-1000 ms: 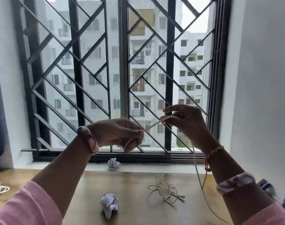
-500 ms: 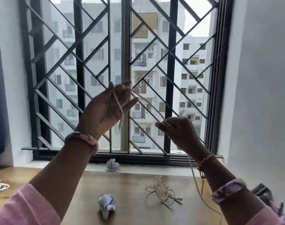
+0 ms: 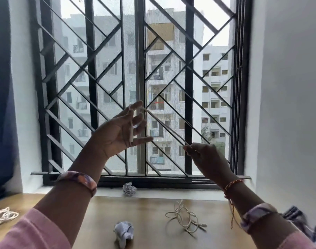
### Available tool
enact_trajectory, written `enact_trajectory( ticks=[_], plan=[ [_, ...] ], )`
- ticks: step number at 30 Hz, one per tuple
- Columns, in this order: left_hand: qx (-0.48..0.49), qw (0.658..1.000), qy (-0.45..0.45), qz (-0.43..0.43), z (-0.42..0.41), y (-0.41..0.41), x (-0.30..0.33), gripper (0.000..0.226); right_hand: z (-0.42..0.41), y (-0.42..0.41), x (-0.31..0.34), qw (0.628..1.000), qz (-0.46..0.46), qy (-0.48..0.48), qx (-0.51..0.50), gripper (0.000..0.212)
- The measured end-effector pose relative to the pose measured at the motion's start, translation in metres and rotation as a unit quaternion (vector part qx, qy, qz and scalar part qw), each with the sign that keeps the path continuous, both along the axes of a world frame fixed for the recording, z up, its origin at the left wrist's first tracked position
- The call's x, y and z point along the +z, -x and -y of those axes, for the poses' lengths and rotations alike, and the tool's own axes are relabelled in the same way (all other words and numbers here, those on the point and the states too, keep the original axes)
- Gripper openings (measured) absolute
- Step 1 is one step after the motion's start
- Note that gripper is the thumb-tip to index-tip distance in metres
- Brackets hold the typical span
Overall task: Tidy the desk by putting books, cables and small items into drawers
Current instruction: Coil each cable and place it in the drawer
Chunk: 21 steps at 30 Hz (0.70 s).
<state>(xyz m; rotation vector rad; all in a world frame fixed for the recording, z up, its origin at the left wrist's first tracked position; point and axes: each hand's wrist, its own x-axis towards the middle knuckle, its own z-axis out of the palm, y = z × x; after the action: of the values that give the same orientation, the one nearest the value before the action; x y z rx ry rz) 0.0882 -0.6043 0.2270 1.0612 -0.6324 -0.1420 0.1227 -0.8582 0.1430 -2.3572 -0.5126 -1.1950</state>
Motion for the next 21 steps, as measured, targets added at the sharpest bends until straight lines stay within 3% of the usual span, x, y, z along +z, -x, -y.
enact_trajectory(
  ticks=[2,4,7,9,11,12,14,15,17,19,21],
  plan=[
    [0.028,0.999,0.018,-0.019,0.001,-0.005,0.000,0.026,-0.003,0.007,-0.001,0.999,0.009,0.031,-0.013,0.042],
    [0.074,0.990,0.094,-0.068,0.003,-0.013,0.004,0.014,-0.011,0.016,-0.005,0.994,0.048,0.095,-0.018,0.036],
    [0.151,0.928,0.282,-0.189,0.013,-0.020,0.017,0.023,-0.036,0.031,-0.016,0.978,0.071,0.195,0.000,0.030],
    [0.228,0.907,0.309,-0.172,0.021,-0.022,0.021,0.024,-0.052,0.040,-0.018,0.974,0.080,0.213,-0.009,0.018],
    [0.346,0.919,0.184,-0.051,0.026,-0.030,0.014,0.017,-0.059,0.048,-0.010,0.978,0.108,0.177,-0.012,0.012],
    [0.431,0.898,0.059,0.063,0.024,-0.036,0.007,0.014,-0.058,0.051,-0.002,0.981,0.127,0.148,-0.005,0.017],
    [0.481,0.799,-0.221,0.285,0.019,-0.044,-0.008,0.011,-0.051,0.055,0.018,0.984,0.158,0.079,0.010,0.029],
    [0.428,0.779,-0.319,0.330,0.019,-0.041,-0.012,0.010,-0.045,0.057,0.029,0.985,0.166,0.051,0.010,0.034],
    [0.239,0.824,-0.417,0.301,0.025,-0.024,-0.014,0.009,-0.034,0.059,0.047,0.984,0.176,0.028,-0.007,0.041],
    [0.072,0.883,-0.415,0.208,0.033,0.000,-0.009,0.015,-0.026,0.059,0.058,0.980,0.194,0.025,-0.027,0.045],
    [-0.054,0.935,-0.327,0.128,0.038,0.018,-0.003,0.019,-0.024,0.056,0.066,0.982,0.188,0.006,-0.025,0.053]
  ],
)
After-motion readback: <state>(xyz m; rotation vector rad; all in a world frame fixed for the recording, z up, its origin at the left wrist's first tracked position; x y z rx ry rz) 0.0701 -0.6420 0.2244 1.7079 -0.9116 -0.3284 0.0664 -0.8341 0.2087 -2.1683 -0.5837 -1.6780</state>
